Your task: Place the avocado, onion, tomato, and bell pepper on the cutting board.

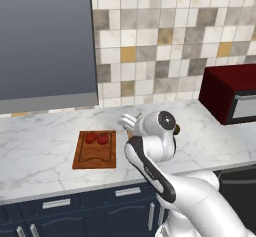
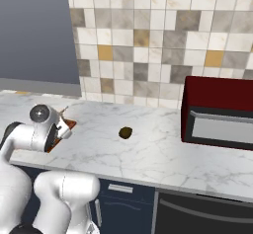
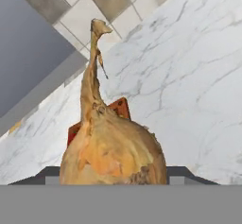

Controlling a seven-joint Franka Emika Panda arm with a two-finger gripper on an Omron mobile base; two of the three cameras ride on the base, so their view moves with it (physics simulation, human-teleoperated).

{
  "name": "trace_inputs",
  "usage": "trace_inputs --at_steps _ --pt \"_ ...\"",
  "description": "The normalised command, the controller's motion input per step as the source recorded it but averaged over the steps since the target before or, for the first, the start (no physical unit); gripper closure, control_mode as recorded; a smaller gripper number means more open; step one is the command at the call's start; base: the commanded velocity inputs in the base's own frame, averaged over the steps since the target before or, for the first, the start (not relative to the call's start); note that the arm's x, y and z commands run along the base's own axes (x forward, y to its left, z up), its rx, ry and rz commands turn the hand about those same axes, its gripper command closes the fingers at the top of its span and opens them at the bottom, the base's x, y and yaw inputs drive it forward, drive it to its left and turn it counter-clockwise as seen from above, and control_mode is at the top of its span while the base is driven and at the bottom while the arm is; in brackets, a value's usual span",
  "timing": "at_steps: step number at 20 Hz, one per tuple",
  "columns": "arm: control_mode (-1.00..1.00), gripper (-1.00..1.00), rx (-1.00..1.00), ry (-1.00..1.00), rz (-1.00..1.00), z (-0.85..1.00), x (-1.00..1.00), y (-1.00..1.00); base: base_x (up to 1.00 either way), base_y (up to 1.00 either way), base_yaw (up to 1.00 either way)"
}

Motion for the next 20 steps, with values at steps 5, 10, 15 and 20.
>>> trace_inputs --at_steps 5,10,15,20 --pt "-1.0 1.0 0.0 0.08 0.06 0.57 0.11 0.97 0.0 0.0 0.0" --pt "-1.0 1.0 -0.08 0.2 0.12 0.66 0.0 0.43 0.0 0.0 0.0" --pt "-1.0 1.0 0.0 0.01 0.0 -0.06 -0.09 0.04 0.0 0.0 0.0" --pt "-1.0 1.0 0.0 0.03 0.0 -0.32 -0.31 0.46 0.0 0.0 0.0"
